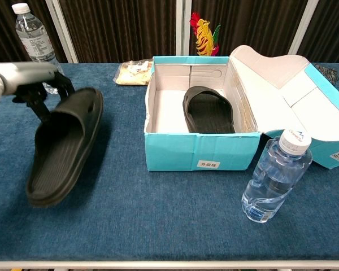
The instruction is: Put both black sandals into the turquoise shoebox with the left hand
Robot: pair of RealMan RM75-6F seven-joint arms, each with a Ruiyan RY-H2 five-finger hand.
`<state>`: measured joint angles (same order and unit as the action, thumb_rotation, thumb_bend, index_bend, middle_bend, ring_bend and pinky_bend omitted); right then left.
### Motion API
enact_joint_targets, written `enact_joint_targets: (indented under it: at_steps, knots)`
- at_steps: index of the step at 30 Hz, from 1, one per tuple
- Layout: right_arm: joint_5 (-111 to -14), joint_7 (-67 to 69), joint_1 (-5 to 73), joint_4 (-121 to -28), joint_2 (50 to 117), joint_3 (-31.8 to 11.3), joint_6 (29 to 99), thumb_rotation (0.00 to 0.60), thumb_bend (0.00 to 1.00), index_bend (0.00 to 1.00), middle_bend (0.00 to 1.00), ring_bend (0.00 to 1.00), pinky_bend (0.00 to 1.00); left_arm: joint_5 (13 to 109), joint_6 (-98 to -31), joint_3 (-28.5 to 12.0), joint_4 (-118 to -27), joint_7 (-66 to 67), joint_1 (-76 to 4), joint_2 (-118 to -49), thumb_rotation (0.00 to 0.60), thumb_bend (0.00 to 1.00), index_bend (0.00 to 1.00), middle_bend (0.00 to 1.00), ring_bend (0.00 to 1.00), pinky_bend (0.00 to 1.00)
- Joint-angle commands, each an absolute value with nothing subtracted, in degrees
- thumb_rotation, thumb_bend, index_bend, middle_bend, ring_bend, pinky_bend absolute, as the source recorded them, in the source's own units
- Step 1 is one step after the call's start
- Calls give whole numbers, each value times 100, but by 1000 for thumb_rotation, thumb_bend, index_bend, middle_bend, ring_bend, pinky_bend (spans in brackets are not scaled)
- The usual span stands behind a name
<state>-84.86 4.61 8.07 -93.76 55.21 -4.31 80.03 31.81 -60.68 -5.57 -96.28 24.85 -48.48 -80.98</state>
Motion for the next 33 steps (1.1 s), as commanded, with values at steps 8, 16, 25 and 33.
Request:
enact_joint_targets:
  at_steps: [8,16,25,33]
  knots:
    - [-8512,372,807,-9460,5500,-432,8025,600,26,19,47,0,35,4812,-5315,-1906,-9379,-1220,-3780,-7335,600,11,603,656,673,851]
    - [-8538,258,828,-9566,5470,-441,8028,600,26,19,47,0,35,5608,-5038,-2294,-8656,-2154,-4157,-8089,600,11,602,645,638,835]
    - [-8479,111,770,-9727,5359,-451,8101,600,26,19,47,0,35,6017,-4427,-2369,-7467,-2484,-4952,-9132,600,11,600,634,607,782]
    - [-8451,33,754,-9810,5326,-455,8111,600,26,19,47,0,35,6035,-4309,-2485,-6686,-2399,-5475,-9835,600,11,600,633,599,742]
